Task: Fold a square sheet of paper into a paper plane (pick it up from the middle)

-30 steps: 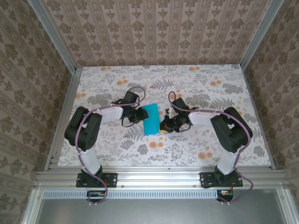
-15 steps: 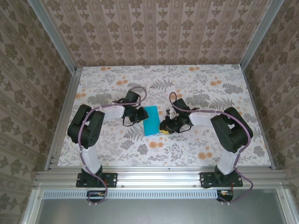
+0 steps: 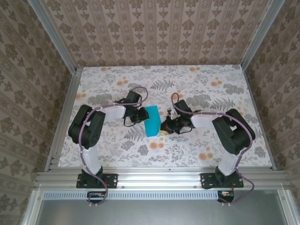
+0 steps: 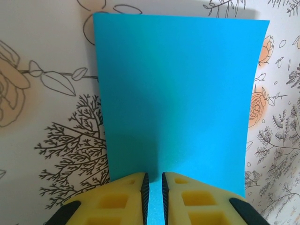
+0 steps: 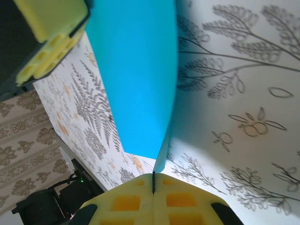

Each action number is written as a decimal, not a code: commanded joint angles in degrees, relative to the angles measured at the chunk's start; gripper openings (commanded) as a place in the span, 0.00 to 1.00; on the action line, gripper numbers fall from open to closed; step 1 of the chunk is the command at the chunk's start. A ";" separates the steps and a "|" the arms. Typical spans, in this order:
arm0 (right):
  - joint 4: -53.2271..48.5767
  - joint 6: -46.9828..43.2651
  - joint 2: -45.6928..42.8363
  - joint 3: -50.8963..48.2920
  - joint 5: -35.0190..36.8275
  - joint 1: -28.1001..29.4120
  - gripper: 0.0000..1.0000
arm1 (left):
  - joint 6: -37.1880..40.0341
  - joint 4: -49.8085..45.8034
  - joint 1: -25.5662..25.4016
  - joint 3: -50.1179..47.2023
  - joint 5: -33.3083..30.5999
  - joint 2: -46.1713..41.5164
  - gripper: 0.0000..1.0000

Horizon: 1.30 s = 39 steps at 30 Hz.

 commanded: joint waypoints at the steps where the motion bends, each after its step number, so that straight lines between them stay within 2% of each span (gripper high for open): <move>1: 3.15 1.53 0.45 3.51 -1.50 0.57 0.05 | 1.82 -2.64 -0.61 1.10 -1.09 2.24 0.19; 17: 6.81 2.67 7.73 9.40 -2.78 1.72 0.06 | 3.07 -4.18 -0.79 3.07 -0.62 1.50 0.16; 23: 3.55 0.68 7.78 9.50 -1.89 1.73 0.06 | 4.36 -5.02 -0.57 6.01 -0.94 -1.91 0.27; 26: 1.49 -0.56 7.65 9.67 -1.37 1.77 0.06 | 5.32 -6.60 -0.05 7.40 -3.33 -1.89 0.28; 29: 0.98 -0.96 7.56 9.52 -1.17 1.72 0.06 | 6.36 -8.09 0.76 7.92 -5.54 -0.55 0.28; 39: 3.04 -0.50 8.12 10.38 -1.85 1.73 0.06 | 6.98 -8.17 0.71 8.50 -5.13 4.56 0.20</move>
